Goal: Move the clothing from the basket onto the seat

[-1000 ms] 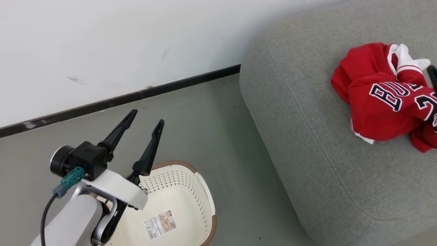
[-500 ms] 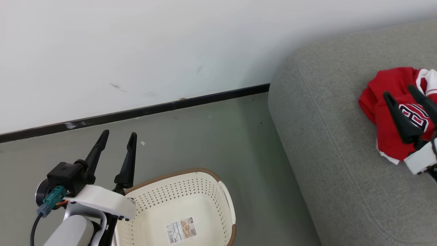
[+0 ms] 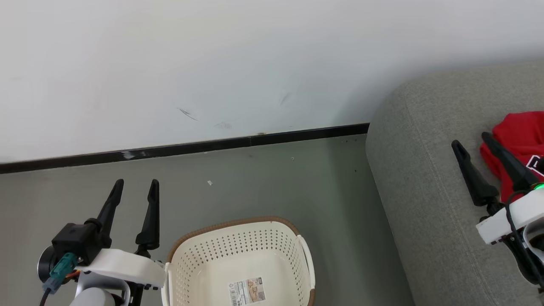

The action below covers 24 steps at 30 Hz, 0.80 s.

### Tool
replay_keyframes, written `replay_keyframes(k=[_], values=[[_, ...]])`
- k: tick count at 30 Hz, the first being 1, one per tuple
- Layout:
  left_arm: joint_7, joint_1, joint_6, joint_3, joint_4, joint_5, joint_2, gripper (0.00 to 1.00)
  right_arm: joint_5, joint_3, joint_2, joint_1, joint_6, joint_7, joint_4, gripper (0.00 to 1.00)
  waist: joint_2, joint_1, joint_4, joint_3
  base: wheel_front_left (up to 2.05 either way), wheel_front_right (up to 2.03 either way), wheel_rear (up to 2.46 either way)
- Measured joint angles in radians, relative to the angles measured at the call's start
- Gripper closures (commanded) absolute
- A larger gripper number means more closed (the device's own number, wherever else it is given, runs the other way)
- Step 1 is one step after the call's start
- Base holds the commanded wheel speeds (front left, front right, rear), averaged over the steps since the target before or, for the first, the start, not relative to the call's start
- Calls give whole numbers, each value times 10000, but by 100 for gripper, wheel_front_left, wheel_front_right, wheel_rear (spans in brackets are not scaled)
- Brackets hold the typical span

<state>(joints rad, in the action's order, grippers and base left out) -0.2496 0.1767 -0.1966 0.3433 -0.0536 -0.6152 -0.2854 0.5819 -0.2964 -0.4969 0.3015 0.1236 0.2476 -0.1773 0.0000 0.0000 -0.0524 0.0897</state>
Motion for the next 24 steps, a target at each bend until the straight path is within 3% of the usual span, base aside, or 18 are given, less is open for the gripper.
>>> replay_keyframes(k=[10,24], values=[[0,-476,-35,-130,-77,640,98,0,-1055,1034,963,-1192,0,2,418,0,0,0,522,-261,0,0,0],[0,-885,-17,-288,-430,913,416,0,-1912,1553,1534,-2210,0,0,853,0,0,0,845,-644,0,0,0]])
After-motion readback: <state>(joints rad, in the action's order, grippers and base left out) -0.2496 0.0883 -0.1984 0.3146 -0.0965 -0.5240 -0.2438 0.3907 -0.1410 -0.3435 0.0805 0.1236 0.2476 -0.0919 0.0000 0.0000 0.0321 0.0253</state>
